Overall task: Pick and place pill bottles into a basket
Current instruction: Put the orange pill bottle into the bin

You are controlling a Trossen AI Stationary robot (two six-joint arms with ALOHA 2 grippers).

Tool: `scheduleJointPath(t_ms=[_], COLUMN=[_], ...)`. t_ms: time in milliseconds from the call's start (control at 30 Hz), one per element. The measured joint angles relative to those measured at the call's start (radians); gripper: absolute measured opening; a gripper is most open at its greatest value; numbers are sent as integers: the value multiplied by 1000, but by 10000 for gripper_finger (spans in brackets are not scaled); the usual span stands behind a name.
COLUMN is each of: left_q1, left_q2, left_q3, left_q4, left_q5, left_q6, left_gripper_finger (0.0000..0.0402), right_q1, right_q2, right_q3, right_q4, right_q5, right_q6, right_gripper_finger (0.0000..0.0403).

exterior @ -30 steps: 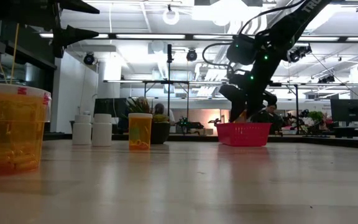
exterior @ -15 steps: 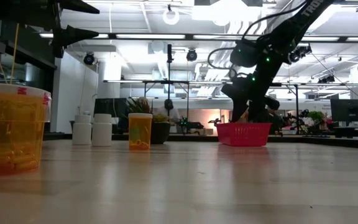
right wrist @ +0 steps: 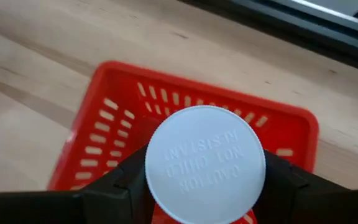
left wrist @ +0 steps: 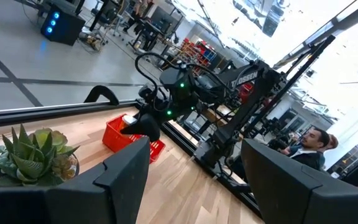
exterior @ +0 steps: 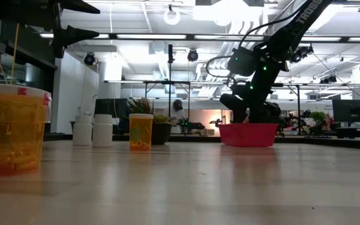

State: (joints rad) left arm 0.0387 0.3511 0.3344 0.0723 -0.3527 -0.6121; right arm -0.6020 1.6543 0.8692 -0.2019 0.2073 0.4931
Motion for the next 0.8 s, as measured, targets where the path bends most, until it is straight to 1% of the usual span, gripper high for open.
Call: scheduleJointPath(t_ms=[167, 267, 367, 800], left_q1=[0, 0, 0, 0], left_q2=[0, 0, 0, 0], left_q3=[0, 0, 0, 0], left_q4=[0, 0, 0, 0], left_q5=[-5, -6, -6, -6], left_q6=[0, 0, 0, 0], left_gripper_finger=[289, 289, 289, 289], right_q1=[-2, -2, -2, -2], right_q2=[0, 0, 0, 0], right_q3=[0, 0, 0, 0], right_q4=[2, 3, 8, 14], right_q5=[5, 45, 58, 29], right_q6=[-14, -31, -48, -48], right_gripper_finger=[194, 194, 194, 197])
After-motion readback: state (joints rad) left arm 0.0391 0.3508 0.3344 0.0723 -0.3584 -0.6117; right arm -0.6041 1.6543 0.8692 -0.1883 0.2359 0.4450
